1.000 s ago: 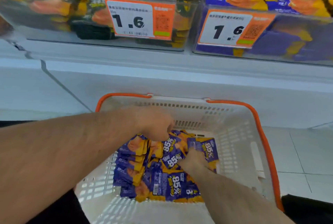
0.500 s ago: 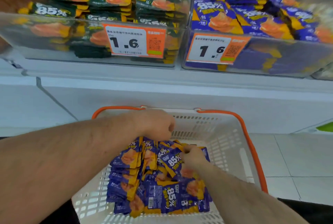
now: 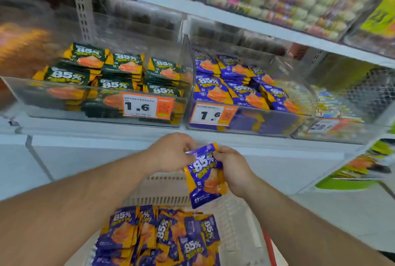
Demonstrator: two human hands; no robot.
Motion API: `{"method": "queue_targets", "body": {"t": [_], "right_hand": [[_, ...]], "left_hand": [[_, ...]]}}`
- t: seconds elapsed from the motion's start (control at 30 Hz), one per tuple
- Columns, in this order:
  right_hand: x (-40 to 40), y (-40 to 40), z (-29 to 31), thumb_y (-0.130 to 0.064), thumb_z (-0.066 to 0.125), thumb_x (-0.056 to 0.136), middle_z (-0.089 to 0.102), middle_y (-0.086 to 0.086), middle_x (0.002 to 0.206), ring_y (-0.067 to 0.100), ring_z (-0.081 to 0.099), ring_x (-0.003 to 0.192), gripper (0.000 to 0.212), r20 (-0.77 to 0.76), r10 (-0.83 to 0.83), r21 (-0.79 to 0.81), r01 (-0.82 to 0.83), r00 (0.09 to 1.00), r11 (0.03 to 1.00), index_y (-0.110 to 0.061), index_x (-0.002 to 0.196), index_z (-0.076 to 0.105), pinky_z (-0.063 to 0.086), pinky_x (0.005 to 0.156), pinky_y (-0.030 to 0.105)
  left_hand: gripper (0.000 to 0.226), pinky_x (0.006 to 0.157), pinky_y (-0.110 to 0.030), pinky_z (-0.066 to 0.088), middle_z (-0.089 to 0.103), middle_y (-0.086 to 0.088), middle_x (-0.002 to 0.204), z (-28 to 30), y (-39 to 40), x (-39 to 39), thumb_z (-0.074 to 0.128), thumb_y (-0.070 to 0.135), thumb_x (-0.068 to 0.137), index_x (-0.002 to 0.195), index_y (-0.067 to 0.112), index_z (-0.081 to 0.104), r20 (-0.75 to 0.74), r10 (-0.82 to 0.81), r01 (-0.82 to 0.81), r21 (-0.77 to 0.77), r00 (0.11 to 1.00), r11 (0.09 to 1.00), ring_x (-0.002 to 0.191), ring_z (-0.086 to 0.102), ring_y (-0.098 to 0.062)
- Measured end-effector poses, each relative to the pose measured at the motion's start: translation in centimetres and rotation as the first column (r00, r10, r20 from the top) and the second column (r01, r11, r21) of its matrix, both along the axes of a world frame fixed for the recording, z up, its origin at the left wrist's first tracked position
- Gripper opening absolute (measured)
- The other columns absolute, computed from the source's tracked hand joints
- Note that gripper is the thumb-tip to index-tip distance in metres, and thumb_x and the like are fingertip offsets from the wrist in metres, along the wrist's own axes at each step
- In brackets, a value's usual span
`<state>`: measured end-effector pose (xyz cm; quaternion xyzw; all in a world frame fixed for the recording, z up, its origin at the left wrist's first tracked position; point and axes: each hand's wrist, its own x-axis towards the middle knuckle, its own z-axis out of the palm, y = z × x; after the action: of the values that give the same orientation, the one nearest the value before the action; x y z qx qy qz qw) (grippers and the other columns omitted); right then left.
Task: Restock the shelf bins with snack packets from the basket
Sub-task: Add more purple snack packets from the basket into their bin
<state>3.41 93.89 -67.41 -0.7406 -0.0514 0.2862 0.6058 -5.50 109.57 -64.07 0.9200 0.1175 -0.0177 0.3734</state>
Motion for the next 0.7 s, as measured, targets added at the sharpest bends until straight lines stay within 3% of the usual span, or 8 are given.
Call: {"method": "queue_targets", "body": {"t": [0.07,0.1,0.17,0.23,0.3,0.43,0.57,0.7], "right_hand": [[-0.4,0.0,1.8,-0.009,0.057,0.095,0.068,0.001,0.093,0.016,0.065,0.081,0.013,0.243,-0.078,-0.018,0.085,0.967,0.996,-0.022,0.097,0.061,0.051,0.074,0.029],[-0.7,-0.2,2.6,-0.012,0.062,0.092,0.063,-0.004,0.1,0.006,0.062,0.086,0.017,0.445,-0.096,-0.043,0.128,0.891,0.991,-0.027,0.099,0.056,0.048,0.076,0.022],[-1.3,-0.8,4.1,-0.022,0.07,0.083,0.053,-0.005,0.111,-0.005,0.053,0.1,0.028,0.811,-0.047,-0.039,0.133,0.584,0.99,-0.025,0.105,0.053,0.039,0.086,0.01],[-1.8,-1.3,4.7,-0.036,0.071,0.072,0.05,0.001,0.124,0.006,0.047,0.119,0.042,0.952,0.052,-0.072,0.054,0.301,0.996,-0.018,0.106,0.055,0.035,0.099,0.016],[-2.1,-1.3,5.1,-0.045,0.071,0.064,0.047,0.004,0.138,0.018,0.044,0.13,0.053,0.977,0.098,-0.108,0.044,0.187,0.993,-0.022,0.108,0.053,0.036,0.104,0.032],[-1.5,-1.0,5.9,-0.049,0.07,0.06,0.043,0.001,0.149,0.024,0.041,0.137,0.058,0.98,0.149,-0.161,0.085,0.133,0.983,-0.02,0.108,0.058,0.039,0.102,0.047],[-0.9,-0.6,6.6,-0.043,0.065,0.065,0.053,-0.011,0.133,0.012,0.048,0.125,0.051,0.978,0.064,-0.076,0.053,0.197,0.996,-0.015,0.108,0.063,0.043,0.1,0.036],[1.5,-0.7,8.5,-0.041,0.064,0.066,0.062,-0.008,0.123,0.009,0.054,0.112,0.045,0.966,-0.018,-0.013,0.119,0.258,0.993,-0.018,0.106,0.065,0.048,0.092,0.03]], "left_hand": [[0.003,0.065,-0.031,0.057,0.069,-0.001,0.084,1.4,-0.3,-0.1,0.065,0.014,0.09,0.092,0.016,0.066,0.087,0.093,-0.074,-0.198,0.992,0.977,0.057,0.062,-0.008],[0.005,0.063,-0.033,0.059,0.07,-0.004,0.08,2.1,-0.3,-0.2,0.065,0.012,0.09,0.088,0.017,0.066,0.119,0.126,-0.09,-0.271,0.985,0.958,0.054,0.063,-0.009],[0.014,0.06,-0.034,0.059,0.07,-0.009,0.078,3.4,-0.4,-0.2,0.065,0.009,0.09,0.083,0.02,0.065,0.191,0.187,-0.114,-0.343,0.964,0.932,0.052,0.063,-0.012],[0.016,0.061,-0.036,0.059,0.071,-0.013,0.08,4.8,-0.5,-0.2,0.065,0.008,0.09,0.082,0.022,0.065,0.251,0.237,-0.128,-0.385,0.938,0.914,0.056,0.064,-0.018],[0.016,0.058,-0.034,0.058,0.071,-0.012,0.079,5.9,-0.7,0.0,0.065,0.008,0.091,0.083,0.022,0.065,0.287,0.283,-0.134,-0.446,0.915,0.885,0.056,0.062,-0.019],[0.01,0.051,-0.026,0.054,0.072,-0.009,0.081,7.4,-0.9,0.8,0.063,0.008,0.093,0.093,0.017,0.066,0.314,0.358,-0.162,-0.509,0.879,0.845,0.057,0.064,-0.018],[0.008,0.048,-0.026,0.054,0.072,-0.005,0.075,8.7,-1.1,1.9,0.063,0.009,0.092,0.093,0.016,0.067,0.364,0.399,-0.162,-0.534,0.842,0.83,0.053,0.062,-0.017],[0.008,0.062,-0.02,0.048,0.067,0.011,0.077,9.7,-1.0,3.0,0.062,0.024,0.091,0.097,0.028,0.063,0.539,0.343,-0.224,-0.276,0.769,0.935,0.064,0.06,-0.006]]}}
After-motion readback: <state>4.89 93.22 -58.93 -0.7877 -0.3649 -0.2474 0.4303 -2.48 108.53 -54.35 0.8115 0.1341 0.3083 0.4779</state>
